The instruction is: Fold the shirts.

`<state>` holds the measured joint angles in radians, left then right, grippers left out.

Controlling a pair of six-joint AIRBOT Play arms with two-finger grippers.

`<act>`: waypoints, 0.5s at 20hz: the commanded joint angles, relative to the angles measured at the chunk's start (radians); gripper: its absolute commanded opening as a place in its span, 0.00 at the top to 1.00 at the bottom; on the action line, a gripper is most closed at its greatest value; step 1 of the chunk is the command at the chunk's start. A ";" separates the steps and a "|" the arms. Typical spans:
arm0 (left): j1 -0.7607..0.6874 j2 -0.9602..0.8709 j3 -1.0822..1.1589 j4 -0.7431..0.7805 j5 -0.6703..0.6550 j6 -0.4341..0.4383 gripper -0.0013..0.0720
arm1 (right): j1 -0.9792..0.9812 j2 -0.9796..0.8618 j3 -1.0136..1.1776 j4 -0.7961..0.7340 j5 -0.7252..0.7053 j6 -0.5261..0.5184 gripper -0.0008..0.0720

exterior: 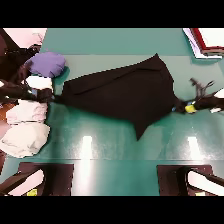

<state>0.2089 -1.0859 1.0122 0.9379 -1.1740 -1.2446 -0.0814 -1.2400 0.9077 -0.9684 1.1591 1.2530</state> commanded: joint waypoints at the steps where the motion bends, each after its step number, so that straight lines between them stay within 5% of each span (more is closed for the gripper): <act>1: 0.001 0.089 0.193 -0.002 0.016 -0.016 0.95 | -0.031 0.143 0.222 0.008 -0.015 0.011 0.97; 10: 0.001 0.220 0.903 -0.138 0.006 -0.042 0.95 | -0.072 0.412 0.857 -0.068 -0.180 0.014 0.97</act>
<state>0.2092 -0.8955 1.7206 0.8680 -1.1683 -1.2823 -0.1482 -0.9001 1.6108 -0.9905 1.0264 1.2652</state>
